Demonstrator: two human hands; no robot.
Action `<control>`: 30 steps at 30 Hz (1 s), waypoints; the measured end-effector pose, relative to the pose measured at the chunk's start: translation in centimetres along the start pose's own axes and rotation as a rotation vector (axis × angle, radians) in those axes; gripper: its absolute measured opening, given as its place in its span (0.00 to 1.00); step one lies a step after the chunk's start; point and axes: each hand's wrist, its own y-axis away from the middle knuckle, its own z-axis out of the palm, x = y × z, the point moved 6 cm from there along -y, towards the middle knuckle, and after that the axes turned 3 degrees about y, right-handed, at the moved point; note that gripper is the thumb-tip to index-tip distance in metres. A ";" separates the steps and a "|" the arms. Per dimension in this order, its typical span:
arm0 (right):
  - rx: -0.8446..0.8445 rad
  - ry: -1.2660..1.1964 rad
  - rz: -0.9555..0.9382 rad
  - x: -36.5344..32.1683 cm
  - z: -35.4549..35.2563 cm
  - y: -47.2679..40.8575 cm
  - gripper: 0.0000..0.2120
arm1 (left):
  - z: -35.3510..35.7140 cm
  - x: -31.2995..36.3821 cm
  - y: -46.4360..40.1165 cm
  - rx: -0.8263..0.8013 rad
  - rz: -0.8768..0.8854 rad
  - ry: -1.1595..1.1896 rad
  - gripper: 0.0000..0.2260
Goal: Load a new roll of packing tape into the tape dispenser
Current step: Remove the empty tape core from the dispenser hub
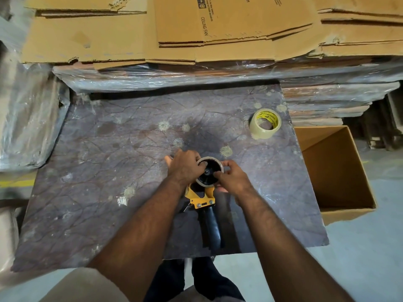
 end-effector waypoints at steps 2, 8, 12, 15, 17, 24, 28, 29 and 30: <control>0.112 0.133 -0.014 -0.4 -0.4 -0.6 0.08 | -0.1 0.5 0.1 -0.012 0.017 -0.002 0.07; 0.276 0.456 -0.036 -2.6 -0.5 -0.2 0.12 | -0.7 2.8 0.9 0.073 0.033 -0.327 0.06; 0.265 0.404 -0.060 -2.5 -0.7 -0.6 0.14 | -1.0 2.0 0.7 0.046 0.020 -0.182 0.06; 0.192 0.181 -0.046 -1.9 -1.4 -0.3 0.14 | -1.5 1.0 0.9 -0.089 0.092 0.124 0.10; 0.124 0.036 0.004 -1.8 -1.8 0.4 0.12 | -2.5 0.8 1.8 -0.167 0.157 0.280 0.16; -0.205 -0.174 -0.197 -5.3 -1.6 6.3 0.30 | -8.2 2.6 7.4 -0.190 0.423 0.411 0.37; -0.371 -0.053 -0.429 -8.0 -1.4 11.1 0.49 | -12.6 3.0 9.7 -0.100 0.453 0.413 0.39; -0.387 -0.040 -0.456 -8.6 -1.5 12.2 0.52 | -13.8 3.0 10.3 -0.095 0.446 0.458 0.37; -0.387 -0.028 -0.487 -9.3 -1.7 13.3 0.53 | -15.0 3.1 11.1 -0.087 0.445 0.506 0.35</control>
